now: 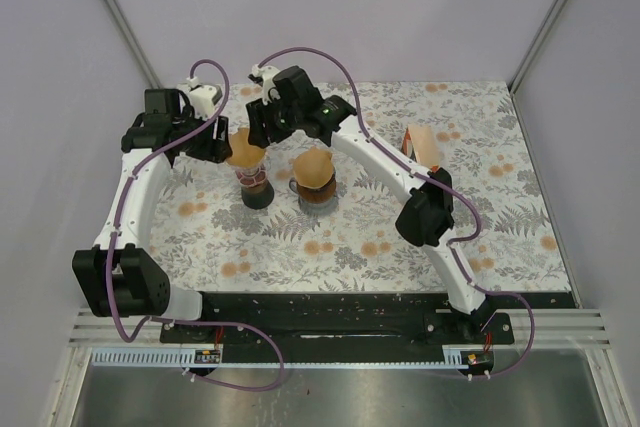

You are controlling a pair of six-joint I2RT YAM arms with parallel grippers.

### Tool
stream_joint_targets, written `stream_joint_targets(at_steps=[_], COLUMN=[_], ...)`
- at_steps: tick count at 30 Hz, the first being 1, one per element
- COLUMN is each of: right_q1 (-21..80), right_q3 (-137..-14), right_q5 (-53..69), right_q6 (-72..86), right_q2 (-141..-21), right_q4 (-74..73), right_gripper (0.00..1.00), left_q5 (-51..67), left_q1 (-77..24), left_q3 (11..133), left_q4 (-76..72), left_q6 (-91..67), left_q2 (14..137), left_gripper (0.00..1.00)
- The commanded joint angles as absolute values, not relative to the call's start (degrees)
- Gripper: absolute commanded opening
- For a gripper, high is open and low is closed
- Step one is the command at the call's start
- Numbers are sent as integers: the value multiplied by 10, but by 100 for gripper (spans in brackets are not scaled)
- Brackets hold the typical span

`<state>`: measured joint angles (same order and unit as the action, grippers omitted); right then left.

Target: Place the coffee filter in the dripper

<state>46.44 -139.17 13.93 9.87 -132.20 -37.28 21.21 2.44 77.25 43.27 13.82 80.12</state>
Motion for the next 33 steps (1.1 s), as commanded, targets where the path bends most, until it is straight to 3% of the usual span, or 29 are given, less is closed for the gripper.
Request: stream_joint_targets(at_steps=[1, 6, 18, 25, 31, 33], right_q1=[469, 469, 469, 469, 469, 469], right_q3=[-1409, -1409, -1403, -1400, -1398, -1399], right_q5=[150, 149, 159, 162, 167, 166], right_q6=[90, 85, 81, 81, 83, 82], right_q2=[-1339, -1345, -1346, -1344, -1343, -1342], right_q4=[-374, -374, -373, -373, -371, -371], right_gripper=[56, 47, 46, 43, 42, 42], left_q5=[257, 285, 272, 284, 279, 273], left_q1=[25, 24, 3, 3, 4, 3], left_q3=[815, 846, 862, 836, 811, 809], left_q4=[422, 420, 406, 395, 392, 392], left_q6=[164, 177, 181, 188, 212, 219], left_q2=[802, 824, 900, 892, 875, 872], left_gripper=[66, 69, 67, 48, 24, 23])
